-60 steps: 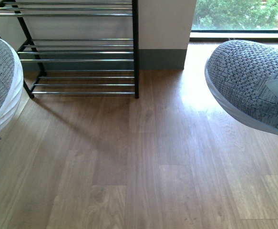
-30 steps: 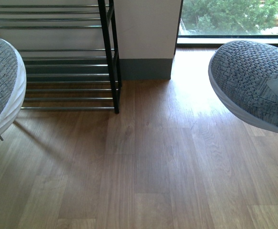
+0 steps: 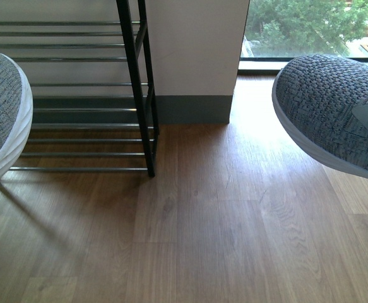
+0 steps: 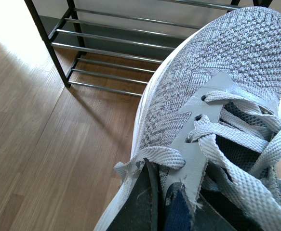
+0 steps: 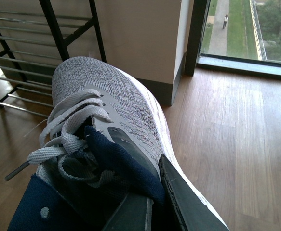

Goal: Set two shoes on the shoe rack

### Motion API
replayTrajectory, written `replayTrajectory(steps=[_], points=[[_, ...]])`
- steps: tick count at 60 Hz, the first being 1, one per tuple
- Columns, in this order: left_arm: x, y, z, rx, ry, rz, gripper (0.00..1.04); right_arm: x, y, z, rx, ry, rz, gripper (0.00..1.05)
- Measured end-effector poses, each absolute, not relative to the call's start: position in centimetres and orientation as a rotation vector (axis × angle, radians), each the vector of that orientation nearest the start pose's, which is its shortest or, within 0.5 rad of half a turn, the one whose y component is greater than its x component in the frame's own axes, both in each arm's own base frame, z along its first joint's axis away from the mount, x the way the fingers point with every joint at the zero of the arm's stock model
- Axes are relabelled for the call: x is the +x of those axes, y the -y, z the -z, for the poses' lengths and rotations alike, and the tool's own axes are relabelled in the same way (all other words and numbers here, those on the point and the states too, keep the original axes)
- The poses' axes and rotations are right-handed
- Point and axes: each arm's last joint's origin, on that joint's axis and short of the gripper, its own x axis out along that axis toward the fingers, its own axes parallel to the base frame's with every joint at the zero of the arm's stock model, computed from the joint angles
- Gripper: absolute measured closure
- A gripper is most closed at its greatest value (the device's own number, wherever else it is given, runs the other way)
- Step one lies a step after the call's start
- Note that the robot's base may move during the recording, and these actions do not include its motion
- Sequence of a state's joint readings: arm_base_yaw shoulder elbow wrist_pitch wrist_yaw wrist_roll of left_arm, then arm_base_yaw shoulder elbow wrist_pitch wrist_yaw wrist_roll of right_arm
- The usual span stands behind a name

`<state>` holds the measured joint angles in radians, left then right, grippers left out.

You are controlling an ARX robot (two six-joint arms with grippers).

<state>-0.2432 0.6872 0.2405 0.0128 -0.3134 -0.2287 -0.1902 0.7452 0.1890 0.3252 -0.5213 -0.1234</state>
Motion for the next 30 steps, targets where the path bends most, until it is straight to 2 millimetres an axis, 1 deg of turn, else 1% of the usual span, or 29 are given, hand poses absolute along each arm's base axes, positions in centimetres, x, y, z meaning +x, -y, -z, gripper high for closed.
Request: replayTrajectory(steps=[30], points=[[14.70, 2.75, -17.92, -0.107, -0.408, -0.109, 1.03, 15.60, 1.55, -18.29, -0.042, -0.197, -0.337, 1.03]])
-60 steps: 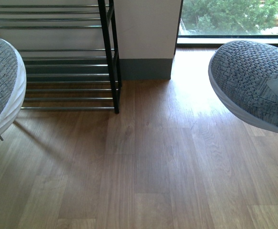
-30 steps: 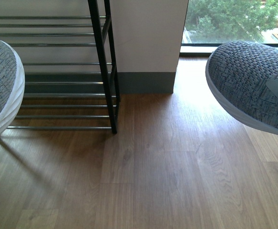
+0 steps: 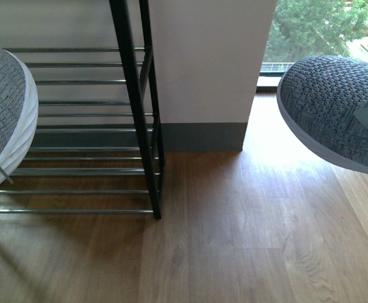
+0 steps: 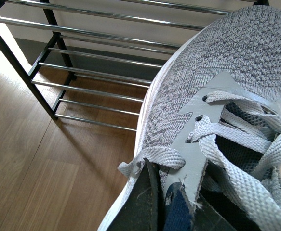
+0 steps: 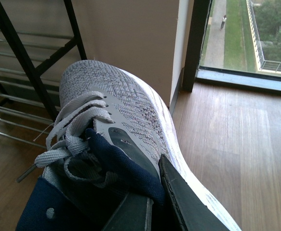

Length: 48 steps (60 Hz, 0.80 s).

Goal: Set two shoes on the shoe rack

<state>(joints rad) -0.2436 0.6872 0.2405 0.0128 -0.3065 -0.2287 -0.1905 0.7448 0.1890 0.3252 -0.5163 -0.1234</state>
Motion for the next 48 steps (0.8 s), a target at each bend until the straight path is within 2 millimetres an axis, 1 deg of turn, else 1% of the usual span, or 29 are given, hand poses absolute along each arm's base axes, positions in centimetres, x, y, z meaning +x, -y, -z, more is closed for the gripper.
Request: replayTrajectory(steps=[48], points=[[14.70, 2.69, -17.94, -0.104, -0.404, -0.125, 1.03, 15.59, 1.47, -18.30, -0.039, -0.195, -0.357, 1.03]])
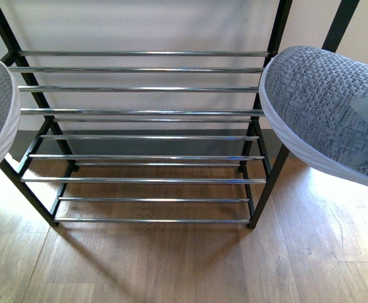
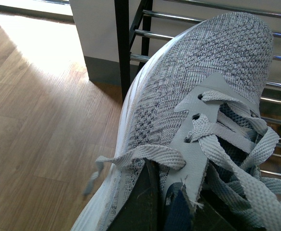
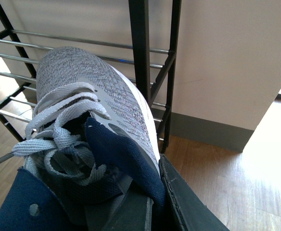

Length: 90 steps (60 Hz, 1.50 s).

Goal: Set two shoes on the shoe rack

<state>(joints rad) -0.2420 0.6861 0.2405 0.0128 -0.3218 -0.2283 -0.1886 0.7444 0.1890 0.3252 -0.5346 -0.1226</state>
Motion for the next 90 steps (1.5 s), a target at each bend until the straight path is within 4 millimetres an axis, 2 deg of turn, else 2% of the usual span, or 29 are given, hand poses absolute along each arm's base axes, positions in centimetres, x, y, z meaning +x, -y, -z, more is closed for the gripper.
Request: replayTrajectory(steps=[90], points=[[14.70, 2.74, -17.93, -0.106, -0.407, -0.111, 1.03, 15.57, 1.53, -18.18, -0.037, -0.201, -0.341, 1.03]])
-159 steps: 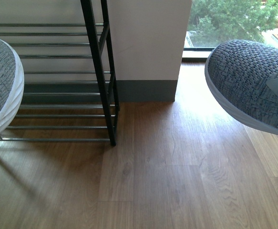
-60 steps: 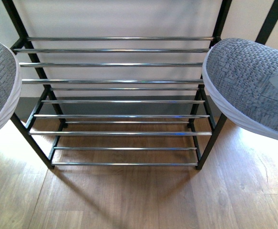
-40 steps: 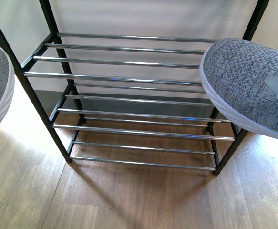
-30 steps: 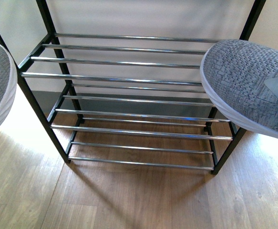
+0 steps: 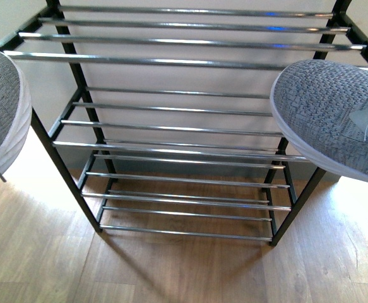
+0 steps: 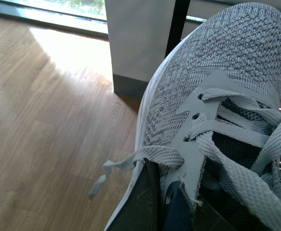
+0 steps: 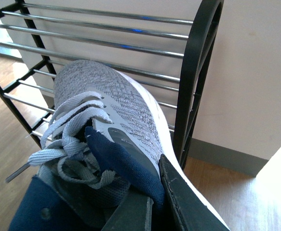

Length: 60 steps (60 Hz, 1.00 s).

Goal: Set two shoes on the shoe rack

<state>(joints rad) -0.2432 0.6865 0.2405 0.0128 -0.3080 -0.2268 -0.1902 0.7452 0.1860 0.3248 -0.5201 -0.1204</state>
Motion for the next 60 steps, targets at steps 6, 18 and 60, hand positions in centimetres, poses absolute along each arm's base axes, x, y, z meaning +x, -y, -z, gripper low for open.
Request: replayTrajectory(steps=[6, 18, 60], points=[[14.7, 2.7, -17.9, -0.105, -0.407, -0.111, 1.03, 15.6, 1.5, -18.2, -0.037, -0.201, -0.341, 1.03], [14.7, 2.7, -17.9, -0.103, -0.406, -0.117, 1.03, 15.6, 1.5, -18.2, -0.037, -0.199, -0.344, 1.03], [14.7, 2.7, -17.9, -0.104, -0.406, -0.114, 1.03, 31.1, -7.3, -22.6, 0.368, -0.394, -0.171, 1.03]])
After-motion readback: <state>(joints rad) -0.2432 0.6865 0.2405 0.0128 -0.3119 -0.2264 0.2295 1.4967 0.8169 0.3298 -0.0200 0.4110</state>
